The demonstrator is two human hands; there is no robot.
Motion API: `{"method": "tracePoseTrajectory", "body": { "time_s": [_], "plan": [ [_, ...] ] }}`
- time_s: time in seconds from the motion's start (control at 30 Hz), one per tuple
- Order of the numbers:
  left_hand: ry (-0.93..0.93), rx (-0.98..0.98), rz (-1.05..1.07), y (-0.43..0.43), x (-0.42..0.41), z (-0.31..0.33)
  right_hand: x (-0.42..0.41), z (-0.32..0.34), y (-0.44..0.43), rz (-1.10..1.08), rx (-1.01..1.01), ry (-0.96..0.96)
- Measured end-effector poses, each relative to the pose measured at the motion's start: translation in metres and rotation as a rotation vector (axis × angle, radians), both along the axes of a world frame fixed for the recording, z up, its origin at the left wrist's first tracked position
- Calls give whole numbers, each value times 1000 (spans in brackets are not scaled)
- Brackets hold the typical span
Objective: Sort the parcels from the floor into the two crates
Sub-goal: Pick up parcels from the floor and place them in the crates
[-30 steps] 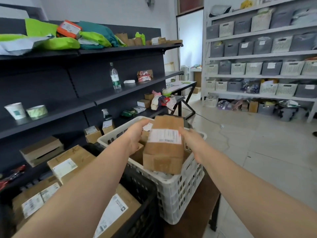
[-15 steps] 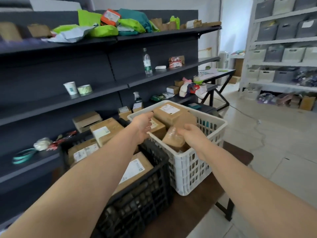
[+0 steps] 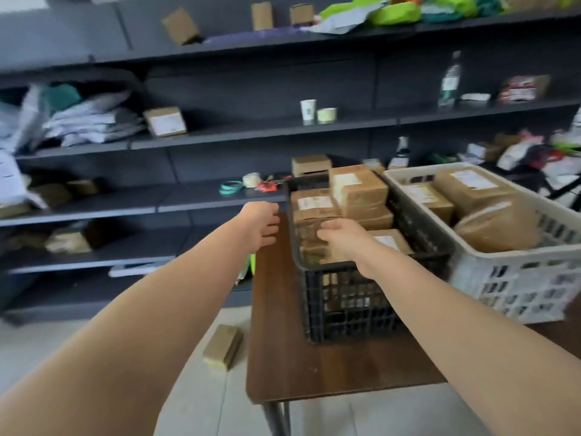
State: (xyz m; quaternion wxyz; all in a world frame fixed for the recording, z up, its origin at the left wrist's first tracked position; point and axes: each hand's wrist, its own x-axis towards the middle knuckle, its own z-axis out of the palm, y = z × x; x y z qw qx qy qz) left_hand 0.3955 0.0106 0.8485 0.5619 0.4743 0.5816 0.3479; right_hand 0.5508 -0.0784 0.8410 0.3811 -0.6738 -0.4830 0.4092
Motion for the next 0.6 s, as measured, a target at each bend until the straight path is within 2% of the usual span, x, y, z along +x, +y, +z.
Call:
{"method": "tracePoseTrajectory", "body": {
  "time_s": [0.17, 0.27, 0.43, 0.6],
  "plan": [
    [-11, -57, 181, -3, -116, -21, -97, -21, 27, 182, -25, 2],
    [27, -94, 293, 1, -178, -43, -158, -44, 48, 221, -46, -11],
    [6, -256, 263, 21, -268, -94, -252, -89, 95, 277, -149, -89],
    [97, -335, 289, 53, -346, -147, -330, -139, 138, 296, -260, -203]
  ]
}}
